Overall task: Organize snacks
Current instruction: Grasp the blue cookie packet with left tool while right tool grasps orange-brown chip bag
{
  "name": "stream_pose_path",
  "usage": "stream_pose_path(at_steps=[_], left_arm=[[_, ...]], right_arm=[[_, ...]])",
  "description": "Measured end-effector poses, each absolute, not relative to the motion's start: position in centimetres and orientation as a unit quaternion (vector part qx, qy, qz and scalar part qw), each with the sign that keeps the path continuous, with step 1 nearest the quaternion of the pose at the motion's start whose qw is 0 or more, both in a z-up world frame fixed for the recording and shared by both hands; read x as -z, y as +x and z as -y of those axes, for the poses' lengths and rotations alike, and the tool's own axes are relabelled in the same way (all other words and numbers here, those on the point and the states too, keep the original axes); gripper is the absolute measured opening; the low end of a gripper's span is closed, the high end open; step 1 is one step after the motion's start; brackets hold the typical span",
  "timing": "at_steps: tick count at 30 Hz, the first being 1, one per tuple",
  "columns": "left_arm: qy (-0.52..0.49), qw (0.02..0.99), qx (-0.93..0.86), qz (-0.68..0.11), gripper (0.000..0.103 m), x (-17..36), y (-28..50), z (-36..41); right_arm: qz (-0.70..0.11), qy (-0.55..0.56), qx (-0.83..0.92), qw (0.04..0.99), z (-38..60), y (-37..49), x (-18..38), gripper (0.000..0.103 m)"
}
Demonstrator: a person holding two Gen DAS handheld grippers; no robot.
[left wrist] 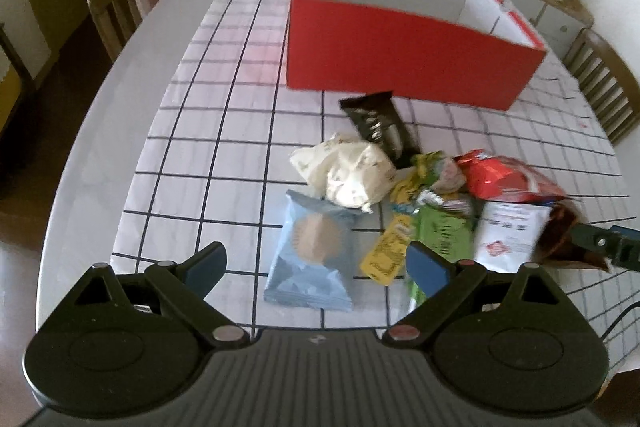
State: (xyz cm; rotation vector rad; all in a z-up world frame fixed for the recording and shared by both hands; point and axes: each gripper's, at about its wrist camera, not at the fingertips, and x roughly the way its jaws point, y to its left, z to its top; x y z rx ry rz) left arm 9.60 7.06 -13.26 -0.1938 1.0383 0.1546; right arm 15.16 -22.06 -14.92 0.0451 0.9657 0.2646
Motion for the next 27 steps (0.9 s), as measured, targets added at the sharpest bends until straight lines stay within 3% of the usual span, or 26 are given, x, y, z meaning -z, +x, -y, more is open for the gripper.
stream_pose_path(at_steps=[4,9,17,21,23,27], left_arm=[[-0.084,0.854,-0.072,-0.508,0.096,14.7,10.8,-7.2],[-0.081,0.843,-0.07,-0.527,0.089,16.3,12.0,-7.6],[-0.073,0.836,-0.071,-0.539,0.067,17.3,12.8,-7.4],[-0.066,0.839,-0.067,-0.536,0.063,17.4,12.8,-7.0],[-0.065,0.84,-0.065,-0.534,0.054,17.3,12.9,-6.9],[-0.063,0.841,-0.069,-0.533,0.048,17.2,12.9,-6.8]], right_arm=[[-0.482,0.035,-0.113,0.868,21.8,16.3,15.8,0.094],[-0.493,0.038,-0.113,0.862,21.4,16.9,16.5,0.092],[-0.503,0.053,-0.126,0.853,21.2,17.0,16.8,0.079],[-0.504,0.057,-0.131,0.852,21.0,17.0,16.7,0.072],[-0.505,0.06,-0.132,0.851,21.1,16.9,16.6,0.068],[-0.505,0.066,-0.133,0.85,21.2,16.6,16.4,0.059]])
